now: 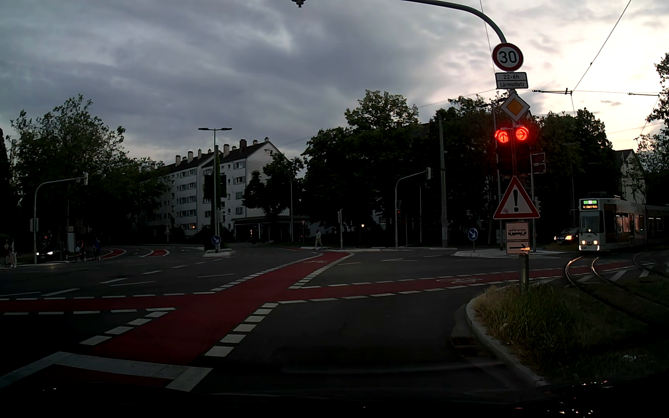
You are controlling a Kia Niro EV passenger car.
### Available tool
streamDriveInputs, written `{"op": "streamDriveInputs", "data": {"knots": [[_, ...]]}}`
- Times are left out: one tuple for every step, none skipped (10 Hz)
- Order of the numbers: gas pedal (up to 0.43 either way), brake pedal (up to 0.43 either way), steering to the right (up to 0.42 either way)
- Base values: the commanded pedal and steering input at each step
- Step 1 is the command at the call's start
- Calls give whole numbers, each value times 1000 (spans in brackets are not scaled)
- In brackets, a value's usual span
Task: Follow the waypoints while adhering to traffic rules and regulations
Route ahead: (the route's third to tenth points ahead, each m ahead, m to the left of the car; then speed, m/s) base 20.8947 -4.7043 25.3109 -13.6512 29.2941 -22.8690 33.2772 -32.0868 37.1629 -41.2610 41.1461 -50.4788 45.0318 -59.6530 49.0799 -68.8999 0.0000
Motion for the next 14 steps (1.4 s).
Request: {"op": "streamDriveInputs", "data": {"knots": [[0,274,-52],[0,280,-52],[0,280,-52],[0,280,-52],[0,274,-52],[0,280,-52],[0,280,-52],[0,274,-52],[0,280,-52],[0,280,-52],[0,280,-52],[0,280,-52],[0,274,-52],[0,280,-52]]}}
